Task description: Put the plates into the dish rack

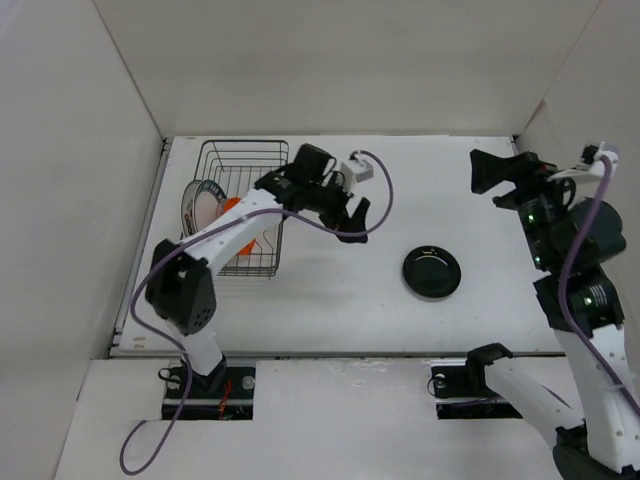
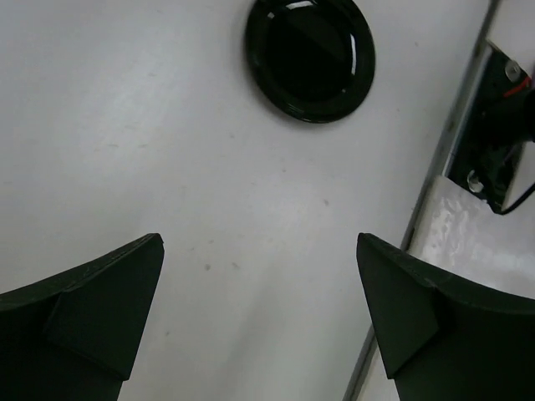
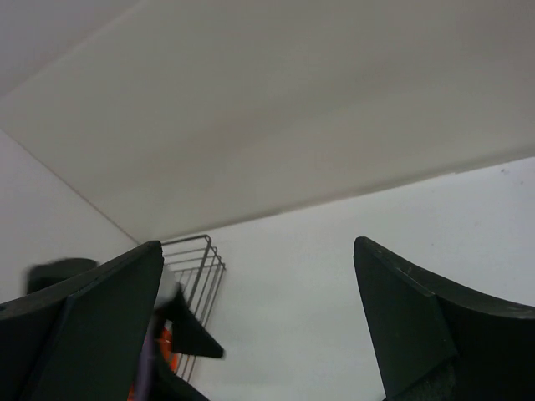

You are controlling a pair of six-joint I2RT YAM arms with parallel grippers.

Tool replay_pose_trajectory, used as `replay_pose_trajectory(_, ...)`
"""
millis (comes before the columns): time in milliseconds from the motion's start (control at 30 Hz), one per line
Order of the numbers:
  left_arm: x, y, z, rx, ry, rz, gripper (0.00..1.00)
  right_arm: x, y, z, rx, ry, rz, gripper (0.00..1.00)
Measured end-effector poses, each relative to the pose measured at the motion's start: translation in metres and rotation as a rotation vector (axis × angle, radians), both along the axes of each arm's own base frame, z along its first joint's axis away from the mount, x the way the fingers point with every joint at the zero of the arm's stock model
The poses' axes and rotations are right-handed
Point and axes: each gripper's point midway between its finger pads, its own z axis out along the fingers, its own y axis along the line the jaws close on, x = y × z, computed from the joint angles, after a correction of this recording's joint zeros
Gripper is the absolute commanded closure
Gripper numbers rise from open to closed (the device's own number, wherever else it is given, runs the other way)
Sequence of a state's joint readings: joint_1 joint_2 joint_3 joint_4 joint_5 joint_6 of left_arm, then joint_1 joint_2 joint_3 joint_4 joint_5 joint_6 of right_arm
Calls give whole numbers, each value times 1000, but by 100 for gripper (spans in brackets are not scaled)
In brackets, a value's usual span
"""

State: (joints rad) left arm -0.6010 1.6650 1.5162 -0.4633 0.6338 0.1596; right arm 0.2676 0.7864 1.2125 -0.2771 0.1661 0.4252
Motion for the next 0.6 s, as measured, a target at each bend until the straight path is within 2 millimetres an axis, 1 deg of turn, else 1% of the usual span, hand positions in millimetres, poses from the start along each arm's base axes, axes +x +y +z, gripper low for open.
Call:
replay_pose_trajectory(100, -18, -36, -46, 11, 126, -104, 0, -26, -11, 24, 20, -61, -19, 0)
replay_pose_trajectory(167, -23, -51, -66, 4, 180, -132, 0, -36, -14, 31, 27, -82, -23, 0)
replay_pose_trajectory(200, -23, -56, -73, -2, 204, -135, 0, -40, -16, 30, 26, -79, -26, 0)
replay_pose_trajectory(300, -14, -68, -86, -30, 259, -120, 2, -45, -17, 24, 21, -60, -26, 0)
replay_pose_trajectory(333, -12, -73, -85, -48, 274, -121, 2, -46, -17, 21, 18, -51, -26, 0)
replay_pose_trajectory(400, 0, -87, -91, -77, 302, -115, 3, -46, -17, 18, 14, -38, -24, 0)
replay_pose_trajectory(467, 8, -97, -96, -98, 329, -114, 5, -46, -16, 14, 10, -23, -20, 0)
replay_pose_trajectory(533, 11, -105, -104, -107, 357, -110, 6, -46, -15, 12, 7, -16, -13, 0)
replay_pose_trajectory(600, 9, -109, -114, -103, 396, -103, 6, -46, -14, 12, 6, -15, -9, 0)
